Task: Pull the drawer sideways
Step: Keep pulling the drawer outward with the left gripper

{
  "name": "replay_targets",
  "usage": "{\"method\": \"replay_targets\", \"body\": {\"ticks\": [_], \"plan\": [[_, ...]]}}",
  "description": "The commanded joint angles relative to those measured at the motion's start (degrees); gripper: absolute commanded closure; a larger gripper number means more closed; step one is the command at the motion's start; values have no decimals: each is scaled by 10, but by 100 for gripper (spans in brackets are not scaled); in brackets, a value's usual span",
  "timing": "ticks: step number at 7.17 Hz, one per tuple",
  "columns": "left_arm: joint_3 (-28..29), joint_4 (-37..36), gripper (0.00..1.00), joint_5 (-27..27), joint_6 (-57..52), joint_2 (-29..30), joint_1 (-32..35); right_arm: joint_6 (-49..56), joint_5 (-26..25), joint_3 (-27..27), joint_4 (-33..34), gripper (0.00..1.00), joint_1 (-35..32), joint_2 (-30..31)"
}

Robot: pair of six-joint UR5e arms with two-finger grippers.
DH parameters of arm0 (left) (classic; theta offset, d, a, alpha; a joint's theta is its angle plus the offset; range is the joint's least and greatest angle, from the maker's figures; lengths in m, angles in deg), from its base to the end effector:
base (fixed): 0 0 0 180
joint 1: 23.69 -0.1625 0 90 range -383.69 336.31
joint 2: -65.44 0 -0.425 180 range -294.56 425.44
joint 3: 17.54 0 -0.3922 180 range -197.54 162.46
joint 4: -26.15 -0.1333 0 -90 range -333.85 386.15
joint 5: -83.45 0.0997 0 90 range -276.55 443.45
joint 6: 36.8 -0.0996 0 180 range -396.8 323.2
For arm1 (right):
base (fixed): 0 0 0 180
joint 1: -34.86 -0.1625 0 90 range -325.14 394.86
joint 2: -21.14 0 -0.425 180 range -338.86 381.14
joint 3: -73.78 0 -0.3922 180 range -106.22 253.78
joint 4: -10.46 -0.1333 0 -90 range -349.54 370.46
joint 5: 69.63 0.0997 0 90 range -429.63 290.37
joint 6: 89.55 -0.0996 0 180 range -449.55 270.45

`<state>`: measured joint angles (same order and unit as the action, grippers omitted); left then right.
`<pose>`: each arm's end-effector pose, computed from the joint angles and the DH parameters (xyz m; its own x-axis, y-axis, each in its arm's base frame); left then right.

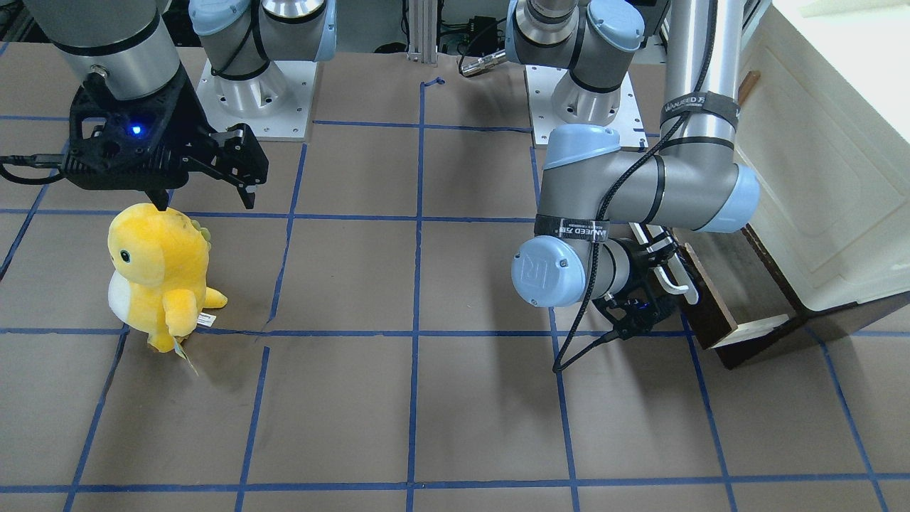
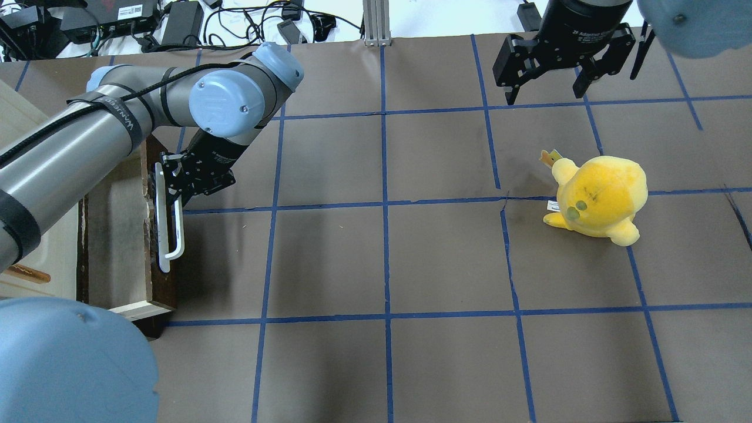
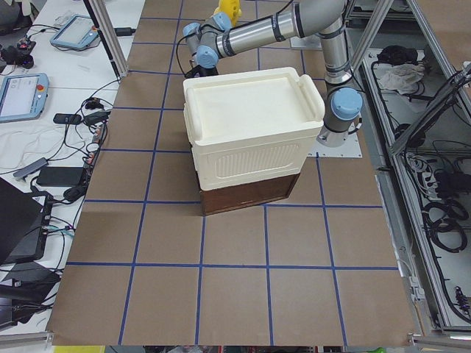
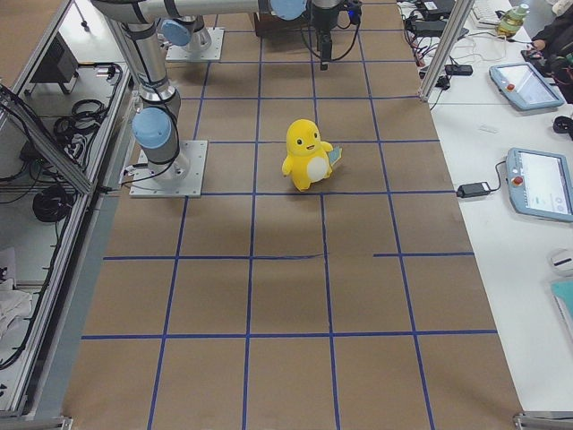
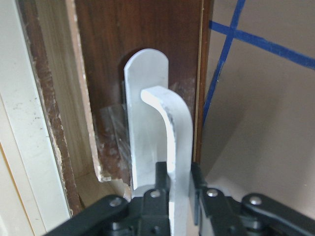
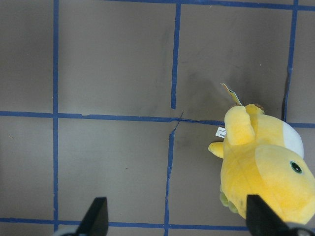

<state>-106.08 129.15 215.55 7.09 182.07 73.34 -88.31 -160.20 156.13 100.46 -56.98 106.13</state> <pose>-0.1368 -0.5657 0.2559 -0.5609 -0.1792 -0.8083 -0.4060 0.9104 0.0800 0.1494 -0.5286 0.5090 -0.9985 -0.0532 0.0109 -0.0537 0.9975 -0.0458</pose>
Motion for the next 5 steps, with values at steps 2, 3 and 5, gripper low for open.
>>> {"method": "replay_targets", "body": {"ticks": [2,3,5], "plan": [[7,-2,82,-7,11,11,1,0,0,0,0,0,0,0],[13,-1,82,-7,20,17,3,0,0,0,0,0,0,0],[26,-1,82,-15,22,25,7,0,0,0,0,0,0,0]]}}
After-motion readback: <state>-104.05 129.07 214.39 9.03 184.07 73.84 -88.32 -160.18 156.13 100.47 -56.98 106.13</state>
